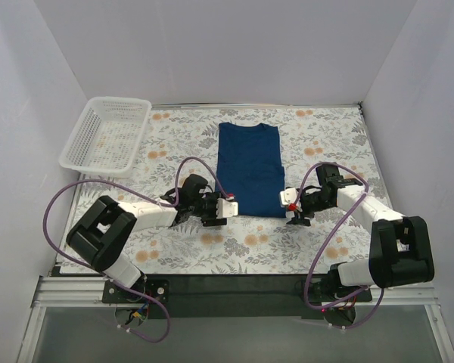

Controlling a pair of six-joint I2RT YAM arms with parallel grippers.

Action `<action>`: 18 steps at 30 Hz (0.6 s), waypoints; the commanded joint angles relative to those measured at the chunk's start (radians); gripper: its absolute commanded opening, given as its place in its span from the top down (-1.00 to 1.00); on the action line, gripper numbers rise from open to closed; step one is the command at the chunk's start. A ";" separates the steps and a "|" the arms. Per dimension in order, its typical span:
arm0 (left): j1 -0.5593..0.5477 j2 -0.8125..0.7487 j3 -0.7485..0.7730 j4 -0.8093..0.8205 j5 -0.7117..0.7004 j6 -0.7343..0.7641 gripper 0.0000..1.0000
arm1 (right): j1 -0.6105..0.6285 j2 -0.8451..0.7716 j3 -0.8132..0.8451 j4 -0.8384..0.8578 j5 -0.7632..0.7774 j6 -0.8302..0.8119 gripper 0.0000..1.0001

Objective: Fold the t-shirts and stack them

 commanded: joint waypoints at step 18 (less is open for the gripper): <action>0.003 0.080 0.002 -0.010 -0.133 0.039 0.37 | 0.122 0.083 0.000 0.126 0.094 0.007 -0.21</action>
